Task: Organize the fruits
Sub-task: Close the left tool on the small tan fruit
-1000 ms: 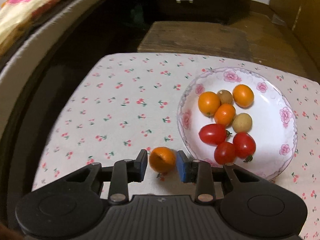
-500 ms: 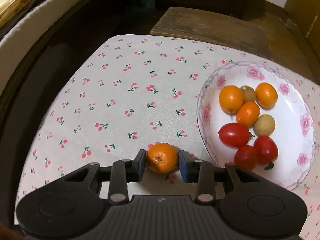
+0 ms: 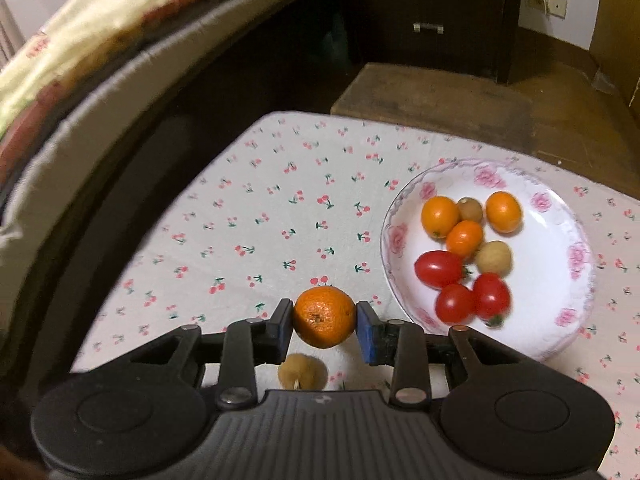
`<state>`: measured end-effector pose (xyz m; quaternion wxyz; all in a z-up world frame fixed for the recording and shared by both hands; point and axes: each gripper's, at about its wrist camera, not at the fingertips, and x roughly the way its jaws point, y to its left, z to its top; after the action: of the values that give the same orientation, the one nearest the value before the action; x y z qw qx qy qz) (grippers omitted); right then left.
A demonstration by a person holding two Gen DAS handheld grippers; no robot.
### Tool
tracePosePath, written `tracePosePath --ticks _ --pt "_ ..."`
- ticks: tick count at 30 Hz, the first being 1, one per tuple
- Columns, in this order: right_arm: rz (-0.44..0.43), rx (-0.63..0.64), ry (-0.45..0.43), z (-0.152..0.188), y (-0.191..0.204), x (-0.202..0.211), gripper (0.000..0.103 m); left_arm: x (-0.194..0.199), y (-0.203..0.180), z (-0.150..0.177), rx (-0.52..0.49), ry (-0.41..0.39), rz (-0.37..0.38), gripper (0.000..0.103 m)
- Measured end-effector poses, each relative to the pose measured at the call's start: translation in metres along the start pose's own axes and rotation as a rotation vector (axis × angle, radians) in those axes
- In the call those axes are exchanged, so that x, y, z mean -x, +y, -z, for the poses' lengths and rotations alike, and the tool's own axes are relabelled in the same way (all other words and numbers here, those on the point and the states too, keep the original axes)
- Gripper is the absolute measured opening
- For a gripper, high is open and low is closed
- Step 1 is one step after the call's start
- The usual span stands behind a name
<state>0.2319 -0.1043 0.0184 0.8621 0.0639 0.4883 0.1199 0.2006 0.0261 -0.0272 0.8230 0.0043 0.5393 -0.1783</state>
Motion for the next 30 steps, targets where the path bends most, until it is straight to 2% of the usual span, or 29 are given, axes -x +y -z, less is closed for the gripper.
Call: tracePosePath --ticks 5,12,19,30 --pt "-0.041 -0.027 -0.028 0.018 -0.021 0.029 0.034 0.009 0.005 -0.006 0.043 -0.014 0.012 0.042" --pt "-0.057 -0.069 -0.039 0.038 -0.055 0.048 0.034 0.001 -0.017 -0.014 0.031 -0.016 -0.006 0.048" --pt "-0.087 -0.116 -0.062 0.052 -0.088 0.056 0.035 -0.015 -0.033 -0.019 0.013 -0.018 -0.077 0.057" --pt "-0.125 -0.164 -0.073 0.055 -0.111 0.054 0.035 -0.030 -0.036 -0.028 0.034 -0.006 -0.130 0.046"
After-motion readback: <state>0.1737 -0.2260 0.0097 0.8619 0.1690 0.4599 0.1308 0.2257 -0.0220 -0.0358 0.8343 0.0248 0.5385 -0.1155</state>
